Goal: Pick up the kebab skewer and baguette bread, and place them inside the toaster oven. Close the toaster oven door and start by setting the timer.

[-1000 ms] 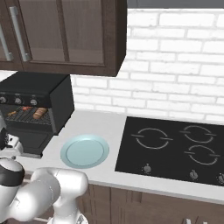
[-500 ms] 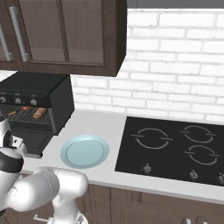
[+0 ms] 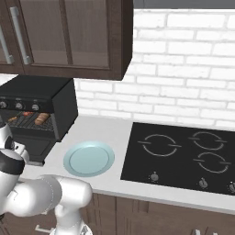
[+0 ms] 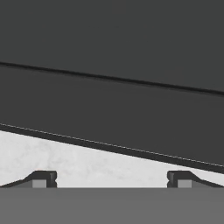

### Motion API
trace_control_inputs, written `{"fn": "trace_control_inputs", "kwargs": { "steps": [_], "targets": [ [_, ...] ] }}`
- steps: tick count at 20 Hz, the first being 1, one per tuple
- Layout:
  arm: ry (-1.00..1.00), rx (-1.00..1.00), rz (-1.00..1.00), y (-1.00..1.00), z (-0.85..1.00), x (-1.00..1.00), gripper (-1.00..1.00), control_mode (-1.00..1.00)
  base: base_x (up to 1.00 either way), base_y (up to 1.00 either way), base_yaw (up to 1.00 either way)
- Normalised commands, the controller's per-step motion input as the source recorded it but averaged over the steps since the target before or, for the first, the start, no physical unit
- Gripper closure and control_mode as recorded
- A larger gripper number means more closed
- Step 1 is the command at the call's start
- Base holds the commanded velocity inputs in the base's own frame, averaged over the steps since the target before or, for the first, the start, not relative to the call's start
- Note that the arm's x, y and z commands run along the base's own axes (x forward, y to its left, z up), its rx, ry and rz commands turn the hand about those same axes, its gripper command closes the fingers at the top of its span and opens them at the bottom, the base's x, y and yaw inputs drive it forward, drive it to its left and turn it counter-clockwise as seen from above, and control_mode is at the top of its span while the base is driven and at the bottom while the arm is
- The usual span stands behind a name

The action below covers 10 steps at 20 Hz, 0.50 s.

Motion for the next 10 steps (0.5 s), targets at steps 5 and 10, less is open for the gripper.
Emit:
{"fn": "trace_control_inputs", "kwargs": {
  "steps": [5,10],
  "targets": [
    [-0.09,0.00,0.00,-0.14,0.01,0.25,-1.00,-1.00,0.00,0.00,0.00],
    [-0.18,0.00,0.00,-0.31,0.20,0.43,-1.00,-1.00,0.00,0.00,0.00]
  ]
}}
